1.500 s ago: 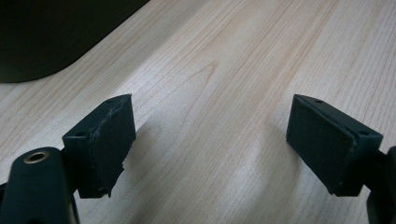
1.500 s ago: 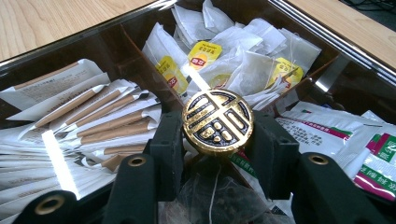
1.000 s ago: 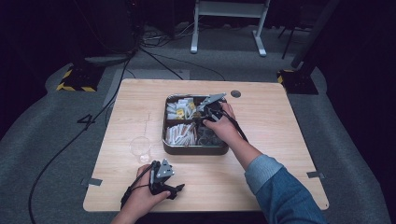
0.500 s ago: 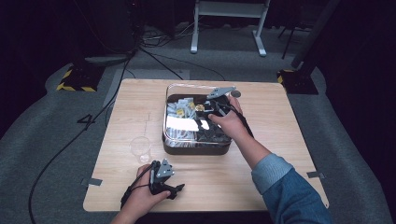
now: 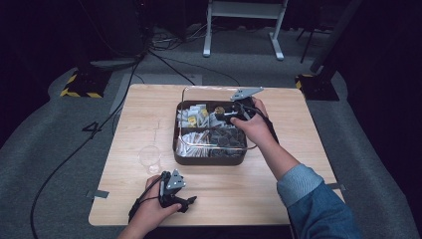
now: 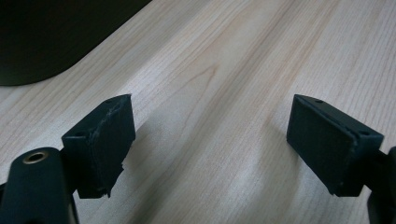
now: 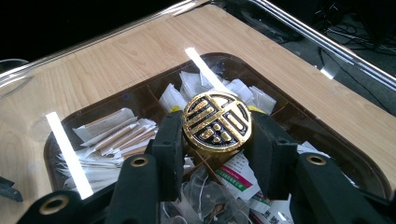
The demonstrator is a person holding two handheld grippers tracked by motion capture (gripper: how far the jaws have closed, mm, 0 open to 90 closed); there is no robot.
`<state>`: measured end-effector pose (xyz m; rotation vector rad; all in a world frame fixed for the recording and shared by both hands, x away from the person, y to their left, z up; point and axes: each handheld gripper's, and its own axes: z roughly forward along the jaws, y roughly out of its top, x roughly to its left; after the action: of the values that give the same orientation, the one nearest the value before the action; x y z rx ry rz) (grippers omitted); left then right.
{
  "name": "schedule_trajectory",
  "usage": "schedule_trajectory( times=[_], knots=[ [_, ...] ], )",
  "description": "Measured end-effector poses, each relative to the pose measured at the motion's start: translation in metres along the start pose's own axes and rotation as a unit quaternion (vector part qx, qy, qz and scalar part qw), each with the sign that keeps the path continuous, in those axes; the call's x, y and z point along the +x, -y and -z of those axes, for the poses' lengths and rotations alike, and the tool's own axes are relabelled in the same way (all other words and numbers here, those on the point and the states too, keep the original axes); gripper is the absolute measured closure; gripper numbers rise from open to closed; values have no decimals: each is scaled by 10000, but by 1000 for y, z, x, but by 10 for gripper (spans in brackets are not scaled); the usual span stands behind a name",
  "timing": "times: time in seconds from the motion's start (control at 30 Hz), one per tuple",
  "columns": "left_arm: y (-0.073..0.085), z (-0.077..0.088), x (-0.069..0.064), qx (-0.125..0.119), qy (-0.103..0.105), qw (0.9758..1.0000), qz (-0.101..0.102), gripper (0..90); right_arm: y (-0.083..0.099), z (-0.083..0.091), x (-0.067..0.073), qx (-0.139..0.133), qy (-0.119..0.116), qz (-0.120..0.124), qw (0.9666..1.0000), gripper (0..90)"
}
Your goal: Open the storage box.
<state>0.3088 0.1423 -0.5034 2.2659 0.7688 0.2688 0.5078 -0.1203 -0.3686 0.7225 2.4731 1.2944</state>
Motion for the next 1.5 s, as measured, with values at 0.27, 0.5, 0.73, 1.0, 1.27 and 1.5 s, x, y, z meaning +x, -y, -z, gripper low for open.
schedule_trajectory(
  times=[0.27,0.5,0.73,1.0,1.27,1.5],
  knots=[
    [0,0,0,1,12,10000,-6,159,3,15,-7,-8,29,-34,10000,590],
    [0,1,1,-7,29,10000,6,160,9,40,-18,0,83,-51,10000,590],
    [0,0,0,-1,7,10000,-8,160,22,70,-36,33,217,-133,9997,590],
    [0,0,0,0,-4,10000,-28,160,40,100,-59,41,438,-293,9986,590],
    [0,0,0,9,-7,10000,-34,160,57,124,-81,88,664,-490,9966,589],
    [0,0,0,11,-7,10000,-37,159,73,141,-99,152,831,-658,9943,589]
  ],
)
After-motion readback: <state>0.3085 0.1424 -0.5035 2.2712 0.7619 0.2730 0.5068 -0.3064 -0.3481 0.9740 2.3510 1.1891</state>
